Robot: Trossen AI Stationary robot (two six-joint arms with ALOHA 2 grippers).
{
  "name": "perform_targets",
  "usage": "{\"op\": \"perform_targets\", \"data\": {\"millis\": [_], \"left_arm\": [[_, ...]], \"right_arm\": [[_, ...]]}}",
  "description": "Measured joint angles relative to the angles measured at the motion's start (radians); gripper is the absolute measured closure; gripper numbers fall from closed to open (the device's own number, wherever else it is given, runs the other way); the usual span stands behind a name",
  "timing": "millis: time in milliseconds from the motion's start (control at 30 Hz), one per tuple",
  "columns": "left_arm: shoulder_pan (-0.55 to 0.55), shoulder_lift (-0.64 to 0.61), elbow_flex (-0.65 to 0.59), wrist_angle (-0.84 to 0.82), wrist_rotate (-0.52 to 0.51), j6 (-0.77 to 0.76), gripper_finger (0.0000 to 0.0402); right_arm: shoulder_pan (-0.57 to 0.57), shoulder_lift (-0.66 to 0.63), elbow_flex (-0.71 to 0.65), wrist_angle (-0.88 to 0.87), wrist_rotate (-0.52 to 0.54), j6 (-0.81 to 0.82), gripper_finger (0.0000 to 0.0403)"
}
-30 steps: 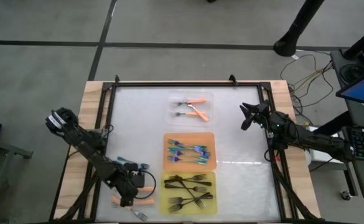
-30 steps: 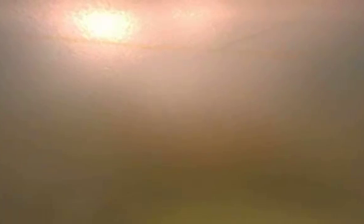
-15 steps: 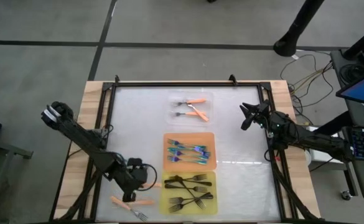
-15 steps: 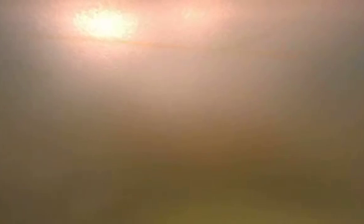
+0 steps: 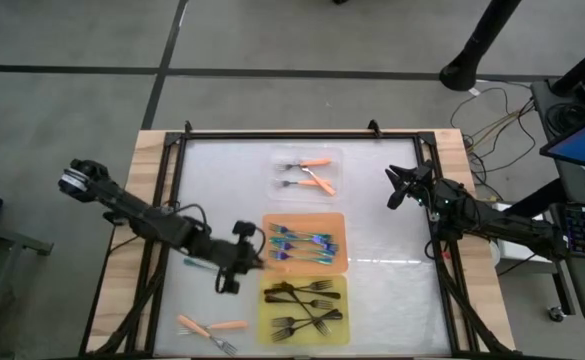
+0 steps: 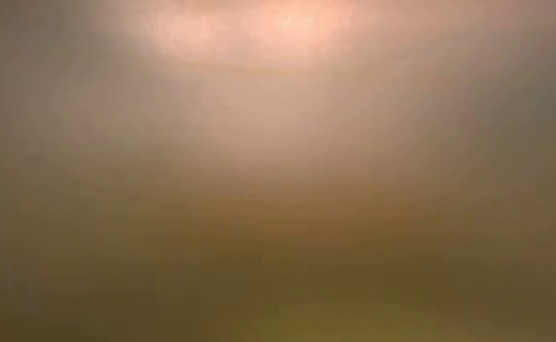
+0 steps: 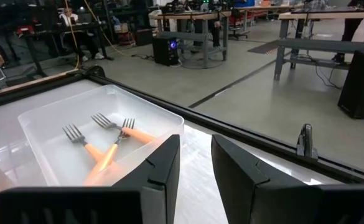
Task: Sort silverware by color (type)
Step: Put the orange fork into the white bin
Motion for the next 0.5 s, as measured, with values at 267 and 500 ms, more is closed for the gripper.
{"op": "perform_targets", "data": {"millis": [267, 500], "left_arm": [[0.205, -0.021, 0.000, 0.174, -0.222, 0.312, 0.0383], [0.410, 0.018, 0.000, 0.360, -0.233, 0.515, 0.0383]], "right_arm": [[0.000, 0.000, 0.000, 0.000, 0.000, 0.000, 0.0319], [0.000, 0.000, 0.000, 0.000, 0.000, 0.000, 0.0319]]}}
